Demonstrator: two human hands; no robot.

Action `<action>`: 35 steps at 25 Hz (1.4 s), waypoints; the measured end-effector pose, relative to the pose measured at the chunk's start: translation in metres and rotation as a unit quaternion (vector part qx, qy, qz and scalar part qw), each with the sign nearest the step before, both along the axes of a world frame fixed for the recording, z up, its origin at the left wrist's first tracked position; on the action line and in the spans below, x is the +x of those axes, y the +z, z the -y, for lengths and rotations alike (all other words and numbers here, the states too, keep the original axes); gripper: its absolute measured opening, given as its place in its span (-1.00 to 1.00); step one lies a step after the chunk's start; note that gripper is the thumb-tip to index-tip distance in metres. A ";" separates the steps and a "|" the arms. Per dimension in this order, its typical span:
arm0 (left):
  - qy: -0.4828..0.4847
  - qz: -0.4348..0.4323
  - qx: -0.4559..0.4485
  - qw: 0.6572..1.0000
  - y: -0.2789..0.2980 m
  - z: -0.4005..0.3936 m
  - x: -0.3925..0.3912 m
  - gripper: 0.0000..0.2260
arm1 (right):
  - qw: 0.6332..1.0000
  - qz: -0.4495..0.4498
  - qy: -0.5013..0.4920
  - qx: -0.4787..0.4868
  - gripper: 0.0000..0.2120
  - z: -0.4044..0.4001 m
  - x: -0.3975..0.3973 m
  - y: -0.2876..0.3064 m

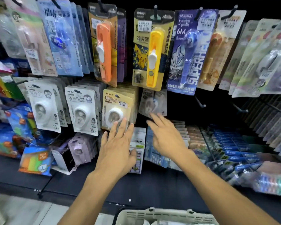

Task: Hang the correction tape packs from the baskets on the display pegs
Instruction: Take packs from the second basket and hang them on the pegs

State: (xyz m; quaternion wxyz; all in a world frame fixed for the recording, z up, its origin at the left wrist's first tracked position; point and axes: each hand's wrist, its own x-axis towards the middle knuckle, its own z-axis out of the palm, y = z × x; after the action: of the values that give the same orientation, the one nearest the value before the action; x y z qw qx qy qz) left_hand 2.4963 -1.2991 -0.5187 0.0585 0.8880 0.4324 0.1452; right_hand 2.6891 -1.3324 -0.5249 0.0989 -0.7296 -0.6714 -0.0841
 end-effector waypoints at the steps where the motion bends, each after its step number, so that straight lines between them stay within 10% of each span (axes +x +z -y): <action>1: -0.008 -0.002 -0.012 1.000 -0.004 0.004 0.001 -0.27 | 0.998 -0.048 0.003 -0.028 -0.45 0.022 -0.001 -0.023; 5: -0.131 -0.119 -0.160 0.971 -0.039 0.028 0.008 -0.35 | 0.959 -0.142 -0.026 -0.242 -0.66 0.123 -0.001 -0.112; 9: -0.231 -0.391 -0.325 0.829 -0.104 0.073 0.011 -0.42 | 0.842 -0.217 -0.085 -0.487 -0.81 0.204 0.011 -0.173; 18: -0.263 -0.414 -0.291 0.822 -0.157 0.104 0.022 -0.45 | 0.783 -0.136 -0.065 -0.603 0.04 0.285 0.077 -0.213; 21: -0.268 -0.433 -0.299 0.807 -0.162 0.110 0.029 -0.46 | 0.819 -0.009 0.000 -0.573 0.16 0.311 0.067 -0.230; 25: -0.262 -0.430 -0.278 0.818 -0.166 0.108 0.036 -0.47 | 0.921 -0.017 -0.001 -0.390 -0.42 0.304 0.060 -0.224; 27: -0.254 -0.378 -0.301 0.838 -0.171 0.109 0.040 -0.43 | 0.921 -0.232 -0.095 -0.298 -0.67 0.290 0.064 -0.205; 30: -0.155 -0.069 -0.584 0.794 -0.169 0.126 0.047 -0.25 | 0.732 -0.658 -0.121 -0.130 -0.72 0.270 0.049 -0.176; 32: -0.091 0.115 -0.657 0.740 -0.172 0.135 0.054 -0.35 | 0.703 -0.694 -0.070 -0.139 -0.74 0.256 0.029 -0.174; 35: -0.019 0.192 -0.608 0.770 -0.173 0.135 0.058 -0.61 | 0.756 -0.586 -0.057 -0.288 -0.51 0.255 0.024 -0.194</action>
State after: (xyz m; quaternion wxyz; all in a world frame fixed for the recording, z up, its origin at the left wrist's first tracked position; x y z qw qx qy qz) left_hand 2.5541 -1.4338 -0.6917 0.6706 0.6288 0.3932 0.0183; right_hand 2.7129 -1.5870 -0.7189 0.2534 -0.6675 -0.4317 0.5512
